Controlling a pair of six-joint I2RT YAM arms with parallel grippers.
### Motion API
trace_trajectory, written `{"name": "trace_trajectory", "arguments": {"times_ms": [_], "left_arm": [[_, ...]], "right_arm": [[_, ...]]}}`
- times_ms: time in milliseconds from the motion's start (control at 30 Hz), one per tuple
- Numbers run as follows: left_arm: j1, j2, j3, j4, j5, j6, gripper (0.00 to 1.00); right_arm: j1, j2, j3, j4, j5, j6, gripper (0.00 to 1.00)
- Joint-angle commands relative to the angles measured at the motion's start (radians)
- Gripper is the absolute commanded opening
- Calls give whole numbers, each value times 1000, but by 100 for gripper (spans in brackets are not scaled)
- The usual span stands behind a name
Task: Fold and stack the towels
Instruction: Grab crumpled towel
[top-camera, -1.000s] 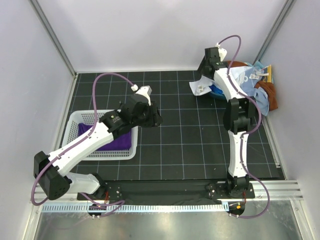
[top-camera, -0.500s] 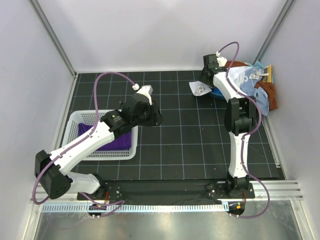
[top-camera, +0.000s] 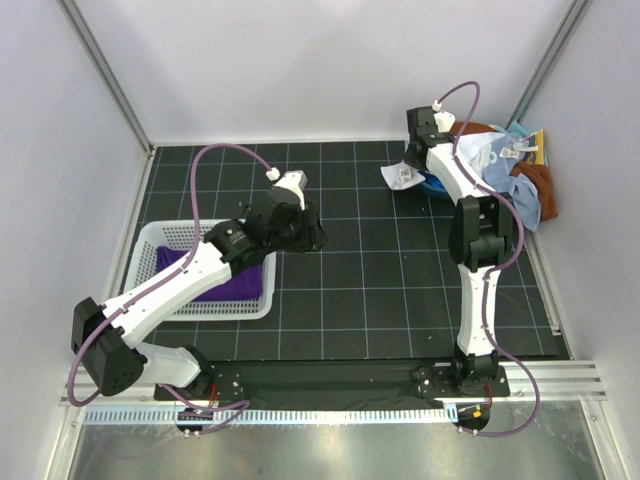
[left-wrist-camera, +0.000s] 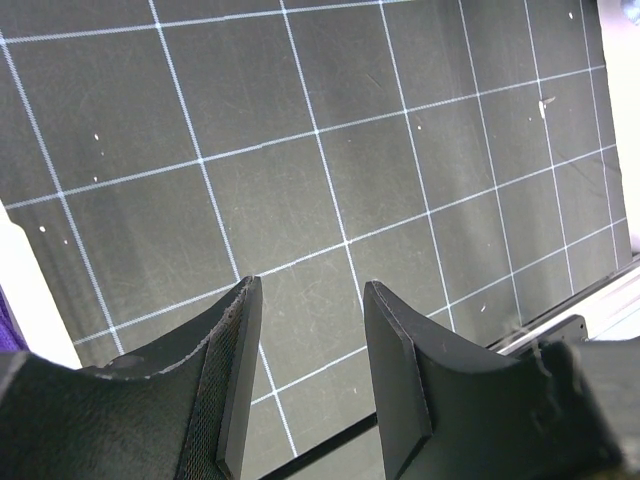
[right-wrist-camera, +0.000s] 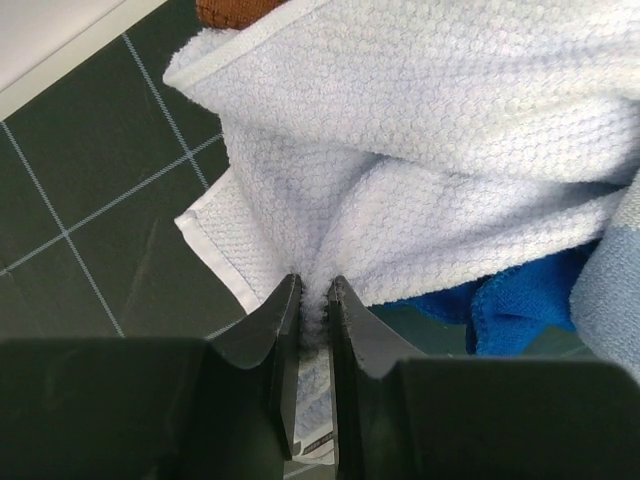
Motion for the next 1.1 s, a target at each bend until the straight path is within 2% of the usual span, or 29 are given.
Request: {"name": "trace_trajectory", "arguments": {"times_ms": [0, 167, 233, 300, 400, 533, 633, 700, 767, 900, 1067], "left_arm": [[1, 1, 18, 40, -27, 15, 49], [2, 11, 39, 25, -47, 26, 49], [4, 11, 45, 21, -50, 28, 49], [5, 11, 44, 19, -54, 28, 49], [11, 5, 48, 17, -61, 25, 49], [19, -3, 62, -2, -82, 25, 49], [34, -18, 74, -27, -123, 11, 49], [51, -35, 82, -48, -136, 2, 50], [88, -52, 91, -62, -148, -11, 49], [148, -107, 107, -85, -147, -18, 50], [215, -135, 119, -110, -117, -18, 50]], "right_arm": [[-11, -125, 41, 9, 61, -4, 3], [-12, -176, 82, -16, 69, -35, 1], [-12, -187, 104, -31, 63, -41, 5], [-14, -192, 121, -48, 57, -46, 1], [-14, -221, 124, -54, 35, -50, 1], [-14, -254, 179, -77, -37, -75, 1], [-11, -251, 315, -172, -156, -81, 1], [-3, -271, 333, -192, -236, -78, 1], [26, -334, 284, -180, -290, -76, 1], [119, -457, 141, -148, -301, -81, 1], [294, -624, -129, -100, -232, -79, 1]]}}
